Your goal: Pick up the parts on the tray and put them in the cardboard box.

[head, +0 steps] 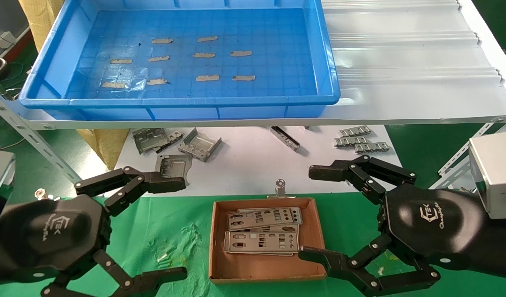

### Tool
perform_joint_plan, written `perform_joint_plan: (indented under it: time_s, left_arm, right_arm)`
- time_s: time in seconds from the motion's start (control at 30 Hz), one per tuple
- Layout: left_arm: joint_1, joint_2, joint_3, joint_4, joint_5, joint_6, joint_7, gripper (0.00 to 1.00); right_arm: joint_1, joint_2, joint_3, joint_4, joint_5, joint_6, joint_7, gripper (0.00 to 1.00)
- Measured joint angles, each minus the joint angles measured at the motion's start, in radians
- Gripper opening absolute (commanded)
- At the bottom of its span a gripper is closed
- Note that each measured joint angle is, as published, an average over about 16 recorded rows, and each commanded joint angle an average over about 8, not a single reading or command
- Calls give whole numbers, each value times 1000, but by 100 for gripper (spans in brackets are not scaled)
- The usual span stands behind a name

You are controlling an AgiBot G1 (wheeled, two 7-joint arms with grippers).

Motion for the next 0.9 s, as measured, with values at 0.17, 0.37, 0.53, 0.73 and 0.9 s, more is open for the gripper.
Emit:
perform_joint_plan:
  time_s: [0.17,0.37,0.53,0.73,0.9]
  left_arm:
    - [0,0,0,0,0,0,0,100]
    - [0,0,0,0,0,0,0,100]
    - [0,0,0,0,0,0,0,100]
    - [0,0,0,0,0,0,0,100]
    - [0,0,0,0,0,0,0,100]
  right_arm:
    - [0,0,0,0,0,0,0,100]
    - [0,0,0,0,0,0,0,100]
    - [0,0,0,0,0,0,0,100]
    - [0,0,0,0,0,0,0,100]
    - [0,0,0,0,0,0,0,100]
